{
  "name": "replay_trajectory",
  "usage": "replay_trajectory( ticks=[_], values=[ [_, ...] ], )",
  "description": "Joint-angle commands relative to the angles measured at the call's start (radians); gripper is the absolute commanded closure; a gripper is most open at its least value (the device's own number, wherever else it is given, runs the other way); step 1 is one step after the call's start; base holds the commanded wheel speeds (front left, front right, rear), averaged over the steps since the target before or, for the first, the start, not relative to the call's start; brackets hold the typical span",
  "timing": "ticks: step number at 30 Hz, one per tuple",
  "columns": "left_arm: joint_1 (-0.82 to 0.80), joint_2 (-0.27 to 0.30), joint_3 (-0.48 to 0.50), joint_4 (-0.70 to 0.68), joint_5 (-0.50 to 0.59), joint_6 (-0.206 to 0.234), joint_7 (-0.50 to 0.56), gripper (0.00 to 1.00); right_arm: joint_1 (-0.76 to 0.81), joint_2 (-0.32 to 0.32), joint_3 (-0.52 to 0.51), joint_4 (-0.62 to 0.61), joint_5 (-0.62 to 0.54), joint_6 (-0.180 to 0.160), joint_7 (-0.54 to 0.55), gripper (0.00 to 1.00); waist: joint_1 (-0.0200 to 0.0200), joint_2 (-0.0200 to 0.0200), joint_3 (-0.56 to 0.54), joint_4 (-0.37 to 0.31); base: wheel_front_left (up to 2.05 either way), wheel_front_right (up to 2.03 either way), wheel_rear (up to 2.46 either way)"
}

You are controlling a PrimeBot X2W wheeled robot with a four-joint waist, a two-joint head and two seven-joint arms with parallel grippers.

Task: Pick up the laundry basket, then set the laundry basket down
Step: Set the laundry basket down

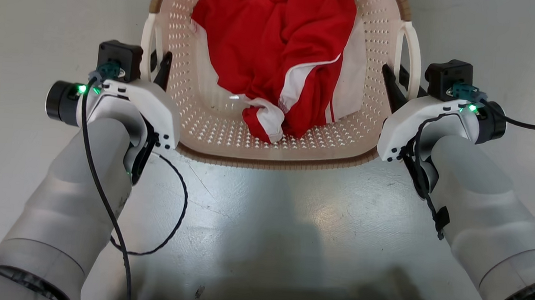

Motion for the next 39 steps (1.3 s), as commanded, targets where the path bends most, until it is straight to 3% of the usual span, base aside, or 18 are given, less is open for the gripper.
replay_trajectory(
  ticks=[1, 8, 21, 22, 23, 30, 39],
  values=[
    [-0.008, 0.022, 0.009, -0.021, 0.029, -0.016, -0.005, 1.0, 0.062, 0.028, 0.003, -0.03, -0.04, 0.017, -0.011, 1.0, -0.0001, 0.0, 0.005, 0.0, 0.0, 0.0, 0.0],
    [-0.016, 0.018, 0.03, -0.016, 0.055, -0.024, -0.005, 1.0, 0.104, 0.028, -0.088, -0.069, -0.112, 0.017, -0.011, 1.0, -0.0001, 0.0, 0.019, 0.004, 0.0, 0.0, 0.0],
    [-0.02, 0.001, 0.063, 0.022, 0.075, -0.031, -0.005, 1.0, 0.128, 0.028, -0.159, -0.106, -0.152, 0.017, -0.011, 1.0, -0.0001, 0.0, 0.027, -0.002, 0.0, 0.0, 0.0],
    [-0.021, -0.001, 0.071, 0.025, 0.073, -0.025, -0.005, 0.93, 0.126, 0.028, -0.176, -0.111, -0.161, 0.017, -0.011, 0.62, -0.0001, 0.0, 0.028, -0.002, 0.0, 0.0, 0.0],
    [-0.021, -0.005, 0.074, 0.033, 0.072, -0.022, -0.005, 0.0, 0.124, 0.028, -0.191, -0.114, -0.176, 0.017, -0.011, 0.0, -0.0001, 0.0, 0.028, -0.003, 0.0, 0.0, 0.0],
    [-0.029, -0.023, 0.079, 0.079, 0.075, -0.014, -0.005, 0.0, 0.142, 0.028, -0.293, -0.15, -0.268, 0.017, -0.011, 0.0, -0.0001, 0.0, 0.026, 0.001, 0.0, 0.0, 0.0],
    [-0.033, -0.022, 0.082, 0.116, 0.086, -0.009, -0.005, 0.0, 0.168, 0.028, -0.306, -0.167, -0.275, 0.017, -0.011, 0.0, -0.0001, 0.0, 0.001, -0.004, 0.0, 0.0, 0.0]
  ],
)
